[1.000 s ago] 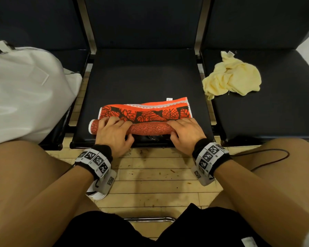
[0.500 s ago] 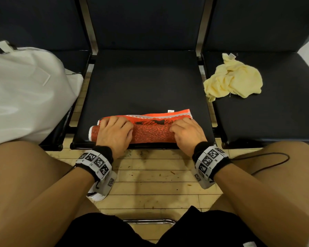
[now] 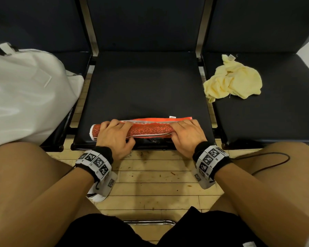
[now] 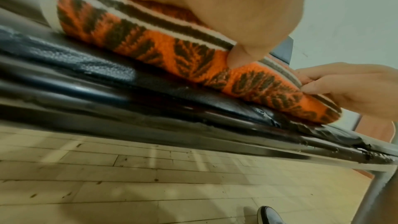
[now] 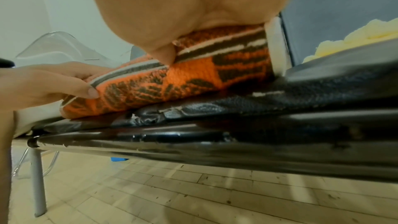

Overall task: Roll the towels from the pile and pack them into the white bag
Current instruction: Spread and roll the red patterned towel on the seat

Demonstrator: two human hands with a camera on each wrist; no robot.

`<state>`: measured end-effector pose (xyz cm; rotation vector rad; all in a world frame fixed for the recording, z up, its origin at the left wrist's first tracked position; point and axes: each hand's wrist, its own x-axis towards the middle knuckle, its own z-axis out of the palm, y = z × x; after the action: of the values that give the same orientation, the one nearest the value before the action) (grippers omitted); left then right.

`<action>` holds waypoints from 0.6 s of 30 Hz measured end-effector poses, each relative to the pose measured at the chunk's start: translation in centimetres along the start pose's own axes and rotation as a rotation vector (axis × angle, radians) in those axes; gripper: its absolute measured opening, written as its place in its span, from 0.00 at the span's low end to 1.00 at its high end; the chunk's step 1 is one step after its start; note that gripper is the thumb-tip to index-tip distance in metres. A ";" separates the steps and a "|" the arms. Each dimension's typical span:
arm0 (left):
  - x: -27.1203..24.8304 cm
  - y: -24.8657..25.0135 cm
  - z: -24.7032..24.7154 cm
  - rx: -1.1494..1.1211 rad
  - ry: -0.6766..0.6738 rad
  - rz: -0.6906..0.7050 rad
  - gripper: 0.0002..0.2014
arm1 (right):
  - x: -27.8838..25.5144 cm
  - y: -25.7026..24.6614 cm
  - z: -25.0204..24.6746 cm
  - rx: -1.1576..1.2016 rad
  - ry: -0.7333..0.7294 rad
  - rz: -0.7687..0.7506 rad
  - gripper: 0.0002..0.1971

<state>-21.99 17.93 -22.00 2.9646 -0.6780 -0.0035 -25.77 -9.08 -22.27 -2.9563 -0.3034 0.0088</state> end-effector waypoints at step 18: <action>0.1 1.1 -0.3 0.098 0.045 -0.016 0.13 | 0.2 -0.7 0.1 -0.083 0.001 -0.061 0.12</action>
<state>-22.41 16.94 -21.55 3.0528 -0.6676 0.0978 -25.72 -8.35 -22.22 -3.0272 -0.4038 -0.0140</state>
